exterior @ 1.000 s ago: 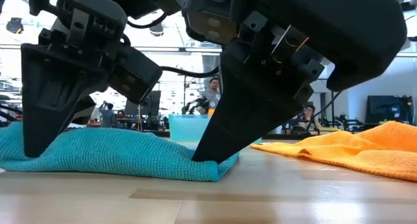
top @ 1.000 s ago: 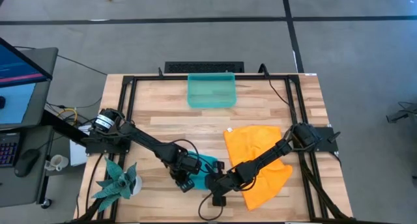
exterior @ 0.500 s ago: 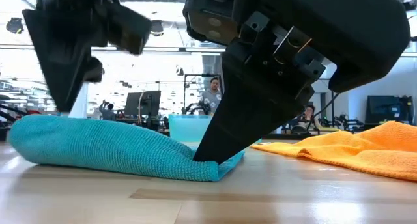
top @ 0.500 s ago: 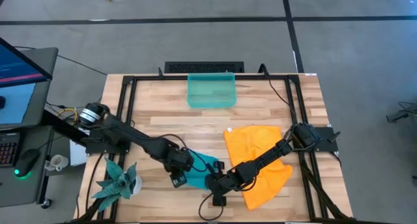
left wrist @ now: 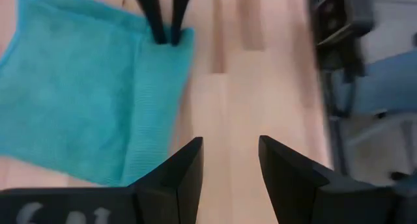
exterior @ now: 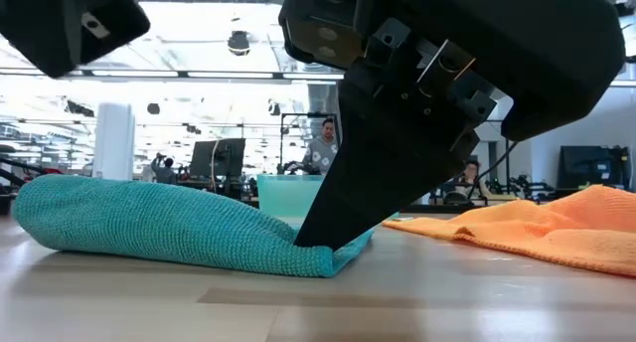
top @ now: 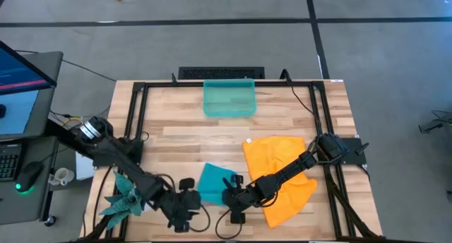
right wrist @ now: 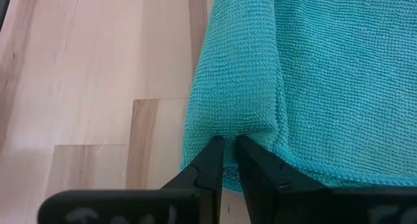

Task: Roll microfiber towels into tight, uniform cylinder then place into a basket
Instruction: Roll the blue microfiber cloth

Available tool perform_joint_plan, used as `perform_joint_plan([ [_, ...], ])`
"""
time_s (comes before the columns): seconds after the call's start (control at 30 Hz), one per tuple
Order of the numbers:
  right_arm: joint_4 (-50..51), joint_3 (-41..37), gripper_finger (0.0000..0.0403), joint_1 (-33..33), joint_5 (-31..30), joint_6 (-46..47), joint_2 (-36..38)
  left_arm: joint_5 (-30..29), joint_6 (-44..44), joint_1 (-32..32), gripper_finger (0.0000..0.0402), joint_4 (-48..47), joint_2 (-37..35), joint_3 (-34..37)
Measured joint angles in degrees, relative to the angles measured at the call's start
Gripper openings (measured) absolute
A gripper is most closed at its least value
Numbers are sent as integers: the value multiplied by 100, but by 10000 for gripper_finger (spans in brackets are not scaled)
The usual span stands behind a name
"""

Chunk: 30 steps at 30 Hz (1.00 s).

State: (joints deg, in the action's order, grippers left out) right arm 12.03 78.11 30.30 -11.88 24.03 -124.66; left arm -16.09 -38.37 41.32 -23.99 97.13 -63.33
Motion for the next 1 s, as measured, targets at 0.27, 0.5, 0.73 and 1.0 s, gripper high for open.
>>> perform_joint_plan([
  [0.27,-2,0,71,4,2,2,0,17,-7,-249,142,-231,533,2],
  [0.5,-2,0,71,20,2,2,0,73,78,-497,142,-434,527,5],
  [0.73,-2,0,71,39,4,93,0,333,116,-700,142,248,668,481],
  [1.0,0,0,71,57,96,154,0,319,-116,-774,141,563,675,789],
])
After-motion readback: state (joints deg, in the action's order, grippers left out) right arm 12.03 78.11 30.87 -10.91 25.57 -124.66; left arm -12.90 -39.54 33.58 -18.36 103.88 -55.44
